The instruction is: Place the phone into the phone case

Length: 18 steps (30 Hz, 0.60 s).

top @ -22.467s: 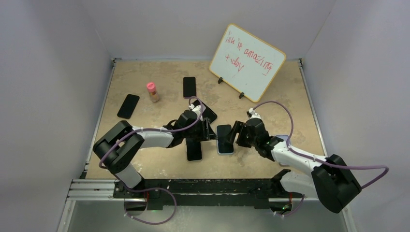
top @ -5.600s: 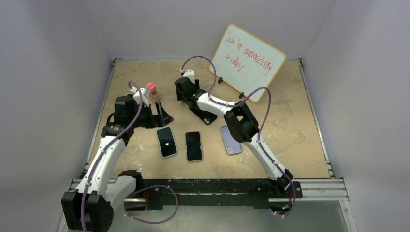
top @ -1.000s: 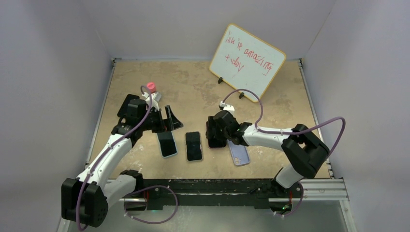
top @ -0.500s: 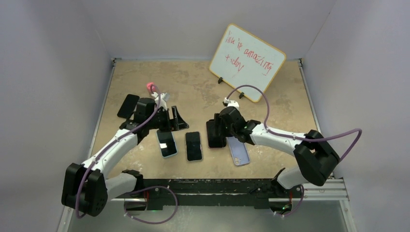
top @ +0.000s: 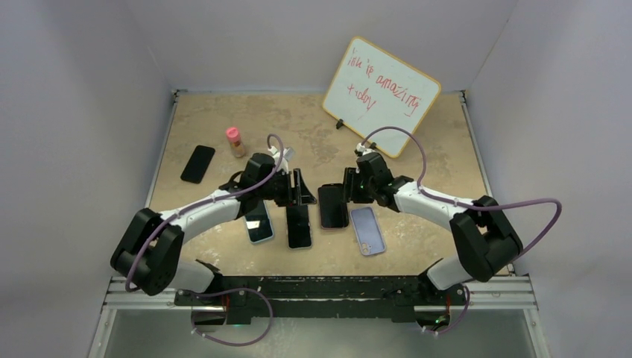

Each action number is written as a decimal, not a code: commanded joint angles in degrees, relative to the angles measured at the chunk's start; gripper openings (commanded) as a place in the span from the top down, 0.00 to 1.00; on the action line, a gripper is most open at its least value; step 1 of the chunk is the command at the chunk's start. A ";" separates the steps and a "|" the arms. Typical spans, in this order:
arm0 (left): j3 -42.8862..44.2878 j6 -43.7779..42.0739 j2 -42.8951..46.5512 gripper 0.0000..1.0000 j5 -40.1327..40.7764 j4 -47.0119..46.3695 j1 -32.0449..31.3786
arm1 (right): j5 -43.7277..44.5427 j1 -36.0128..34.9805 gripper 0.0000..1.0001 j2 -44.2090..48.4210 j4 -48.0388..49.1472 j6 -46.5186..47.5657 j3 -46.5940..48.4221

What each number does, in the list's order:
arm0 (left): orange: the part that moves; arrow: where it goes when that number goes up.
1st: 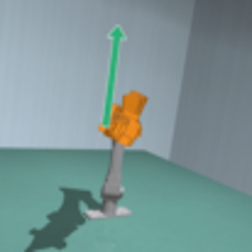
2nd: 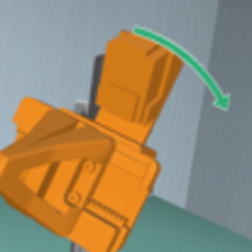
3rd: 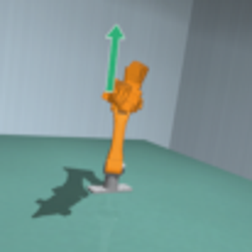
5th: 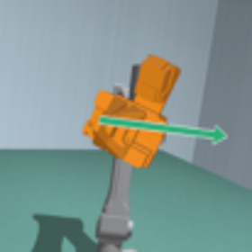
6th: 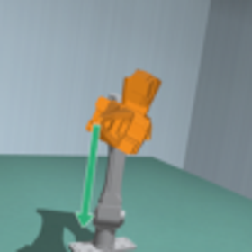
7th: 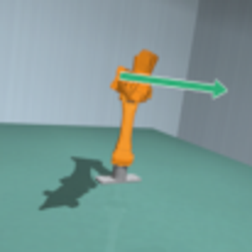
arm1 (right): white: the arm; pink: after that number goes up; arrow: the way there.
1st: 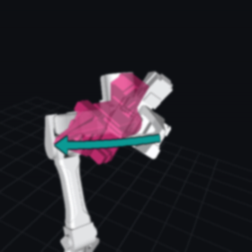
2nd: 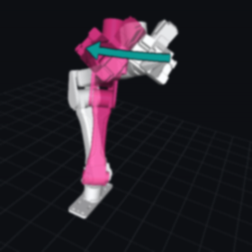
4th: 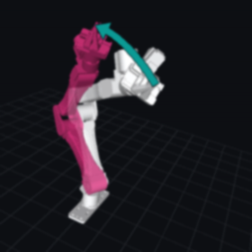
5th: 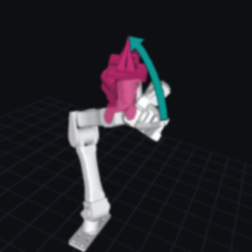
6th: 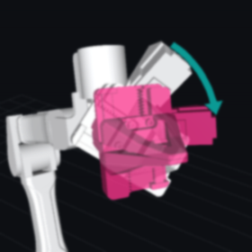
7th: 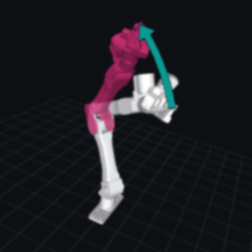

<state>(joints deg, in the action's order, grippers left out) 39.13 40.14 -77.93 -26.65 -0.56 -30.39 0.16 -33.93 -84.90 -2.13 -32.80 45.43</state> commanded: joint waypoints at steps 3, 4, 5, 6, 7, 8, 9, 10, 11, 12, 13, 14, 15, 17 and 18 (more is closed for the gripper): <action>3.40 3.32 -5.24 0.49 2.89 -7.61 -3.45 | -5.87 1.84 0.51 -2.30 1.99 1.70 0.32; 3.43 3.58 -6.00 0.51 3.17 -8.03 -4.03 | -6.14 2.11 0.52 -2.59 1.96 1.76 0.15; 3.48 3.81 -6.53 0.52 3.43 -8.39 -4.40 | -6.45 2.46 0.52 -3.00 2.61 1.85 0.00; 3.57 4.00 -6.95 0.53 3.73 -8.60 -4.73 | -7.00 2.84 0.53 -3.45 3.28 1.96 -0.07; 3.64 4.06 -7.49 0.54 4.00 -8.78 -5.12 | -7.98 3.12 0.53 -3.99 3.49 2.02 -0.15; 3.74 4.13 -7.95 0.55 4.34 -8.91 -5.42 | -8.85 3.38 0.54 -4.42 3.56 2.11 -0.23; 3.83 4.15 -8.42 0.55 4.66 -8.88 -5.80 | -9.54 3.58 0.54 -4.74 3.66 2.13 -0.37; 3.84 4.16 -8.84 0.55 4.96 -8.86 -6.07 | -10.18 3.67 0.54 -4.96 3.71 2.17 -0.61; 3.78 4.23 -9.26 0.56 5.26 -8.85 -6.30 | -10.40 3.76 0.54 -5.00 3.71 2.27 -0.87; 3.71 4.39 -9.78 0.56 5.44 -8.91 -6.51 | -10.51 3.76 0.54 -4.89 3.83 2.29 -1.20; 3.61 4.69 -10.17 0.57 5.62 -9.05 -6.77 | -10.76 3.78 0.54 -4.80 3.88 2.24 -1.60; 3.44 5.03 -10.56 0.57 5.65 -9.26 -7.08 | -11.06 3.82 0.54 -4.75 4.01 2.21 -1.80; 3.22 5.44 -10.95 0.57 5.65 -9.78 -7.48 | -11.51 3.87 0.54 -4.89 4.00 2.36 -1.90; 2.81 5.97 -11.73 0.58 5.69 -10.86 -8.23 | -12.32 3.82 0.54 -5.45 4.18 2.73 -1.97; 2.79 6.04 -12.22 0.59 5.92 -11.06 -8.62 | -12.73 3.86 0.55 -5.79 4.37 2.85 -2.05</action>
<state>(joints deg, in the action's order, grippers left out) 40.75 44.73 -88.82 -21.85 -7.33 -37.56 -9.34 -30.28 -89.97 0.78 -31.57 43.99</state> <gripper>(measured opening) 0.424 0.459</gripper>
